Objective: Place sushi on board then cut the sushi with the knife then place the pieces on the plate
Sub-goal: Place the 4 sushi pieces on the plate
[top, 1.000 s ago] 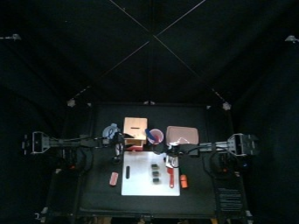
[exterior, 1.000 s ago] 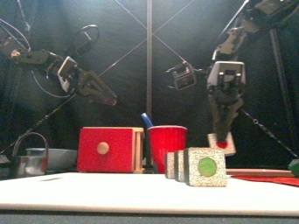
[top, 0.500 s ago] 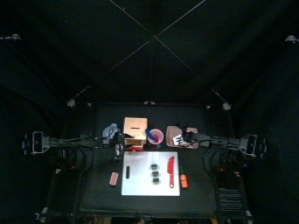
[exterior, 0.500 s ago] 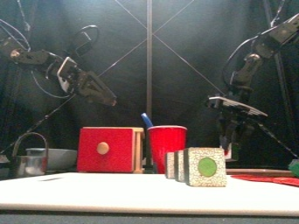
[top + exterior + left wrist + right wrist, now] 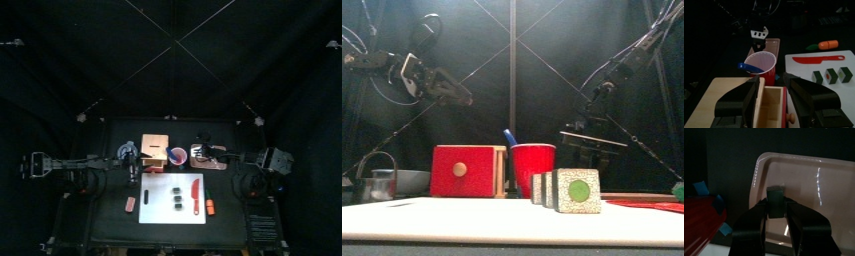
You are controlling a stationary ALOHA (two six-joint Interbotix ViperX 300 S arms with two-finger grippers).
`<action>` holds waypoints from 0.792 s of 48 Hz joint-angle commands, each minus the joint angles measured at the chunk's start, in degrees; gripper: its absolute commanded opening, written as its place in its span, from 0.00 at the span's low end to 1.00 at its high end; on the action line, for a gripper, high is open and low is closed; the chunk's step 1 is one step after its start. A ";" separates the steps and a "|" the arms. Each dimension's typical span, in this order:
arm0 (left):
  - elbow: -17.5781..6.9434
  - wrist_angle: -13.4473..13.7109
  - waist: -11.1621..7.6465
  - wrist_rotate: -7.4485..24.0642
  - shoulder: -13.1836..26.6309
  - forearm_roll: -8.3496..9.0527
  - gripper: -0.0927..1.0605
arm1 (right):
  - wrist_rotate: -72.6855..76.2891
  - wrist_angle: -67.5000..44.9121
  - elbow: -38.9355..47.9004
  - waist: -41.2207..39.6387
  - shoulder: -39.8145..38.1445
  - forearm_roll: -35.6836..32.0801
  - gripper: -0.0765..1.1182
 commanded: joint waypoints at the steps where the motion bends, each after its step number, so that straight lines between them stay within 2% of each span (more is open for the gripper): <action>1: -0.26 -1.32 -0.09 0.09 -0.53 0.09 0.78 | 0.00 0.00 -1.05 0.09 -0.70 0.09 0.56; 9: -0.44 -1.32 -0.09 0.09 -0.62 0.62 0.78 | 0.09 0.79 -1.23 0.18 -0.70 -0.18 0.69; 16: -0.62 -1.32 -0.09 0.09 -0.62 0.88 0.78 | 0.00 1.76 -1.93 0.35 -1.49 -0.26 0.75; 27: -0.88 -1.41 -0.62 0.00 -0.62 0.70 0.78 | -0.53 4.48 -3.60 3.16 -5.01 -0.26 0.75; 38: -1.49 -1.49 -1.41 0.00 -0.62 0.62 0.78 | -2.37 9.49 -3.25 14.33 -10.46 -2.37 0.75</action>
